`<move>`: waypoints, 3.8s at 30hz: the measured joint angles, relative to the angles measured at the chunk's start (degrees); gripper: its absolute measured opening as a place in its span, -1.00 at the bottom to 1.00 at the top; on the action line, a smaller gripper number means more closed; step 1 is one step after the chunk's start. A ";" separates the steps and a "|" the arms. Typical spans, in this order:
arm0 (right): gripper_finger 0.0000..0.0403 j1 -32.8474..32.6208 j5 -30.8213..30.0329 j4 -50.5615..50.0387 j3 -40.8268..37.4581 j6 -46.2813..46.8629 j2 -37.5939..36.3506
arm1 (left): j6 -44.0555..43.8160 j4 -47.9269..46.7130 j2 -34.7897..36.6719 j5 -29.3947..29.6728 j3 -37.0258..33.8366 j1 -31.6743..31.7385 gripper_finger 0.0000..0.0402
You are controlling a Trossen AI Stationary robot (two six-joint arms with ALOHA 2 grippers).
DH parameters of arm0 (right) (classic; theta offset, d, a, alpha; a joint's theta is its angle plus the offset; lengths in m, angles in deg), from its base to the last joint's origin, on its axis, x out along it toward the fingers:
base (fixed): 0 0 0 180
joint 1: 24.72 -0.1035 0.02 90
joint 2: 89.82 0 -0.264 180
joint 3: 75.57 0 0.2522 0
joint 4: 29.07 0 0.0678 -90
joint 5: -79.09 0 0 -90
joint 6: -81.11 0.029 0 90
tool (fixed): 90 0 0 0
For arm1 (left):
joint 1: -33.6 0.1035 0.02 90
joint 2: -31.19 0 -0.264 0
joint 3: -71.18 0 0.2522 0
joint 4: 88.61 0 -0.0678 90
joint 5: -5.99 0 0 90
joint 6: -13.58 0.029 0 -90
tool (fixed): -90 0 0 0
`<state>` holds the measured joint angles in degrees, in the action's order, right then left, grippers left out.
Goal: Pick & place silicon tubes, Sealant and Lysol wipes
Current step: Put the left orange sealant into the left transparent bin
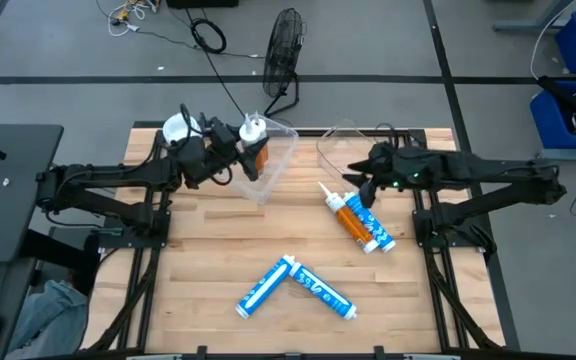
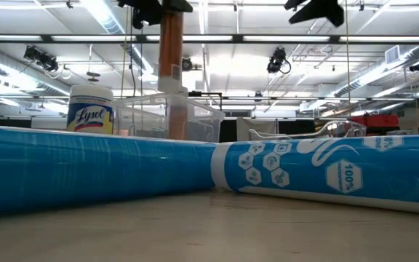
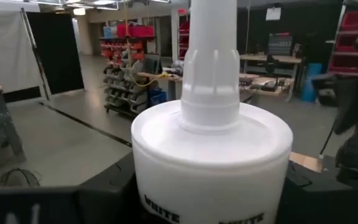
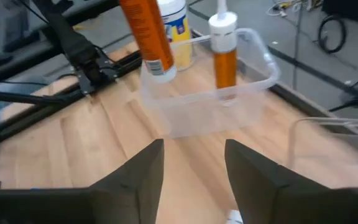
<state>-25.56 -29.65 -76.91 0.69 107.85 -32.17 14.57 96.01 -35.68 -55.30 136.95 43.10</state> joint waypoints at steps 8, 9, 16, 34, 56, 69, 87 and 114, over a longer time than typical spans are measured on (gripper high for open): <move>-0.25 -0.09 3.24 9.92 -7.00 5.77 0.00 | 1.93 1.09 0.00 0.18 -2.41 1.68 0.06; -0.26 -0.09 3.25 9.92 -7.02 5.88 0.00 | 1.03 2.13 0.01 0.26 -3.80 1.76 0.06; -0.30 -0.12 3.24 11.60 -7.02 6.01 0.09 | 1.10 17.68 0.83 0.11 -13.81 2.31 0.06; -0.32 -0.11 2.74 11.83 -7.04 7.35 0.42 | -0.69 24.30 0.09 -1.72 -24.23 8.48 0.07; -0.32 -0.11 6.54 18.55 -7.04 8.90 9.55 | -1.81 38.13 -13.05 -4.59 -27.96 10.32 0.07; -0.32 -0.11 6.34 18.50 -7.04 9.25 9.51 | -1.80 40.99 -17.51 -4.59 -27.91 10.33 0.07; -0.32 -0.11 6.26 18.46 -7.04 9.22 9.49 | -1.85 40.82 -17.51 -4.59 -27.89 10.16 0.33; -0.32 -0.09 6.23 18.47 -7.04 8.63 9.49 | 6.27 47.81 -11.52 -1.98 -27.89 10.16 0.61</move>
<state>-25.65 -23.42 -58.44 -6.34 116.48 -22.69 20.84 143.81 -47.20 -57.28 109.06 53.26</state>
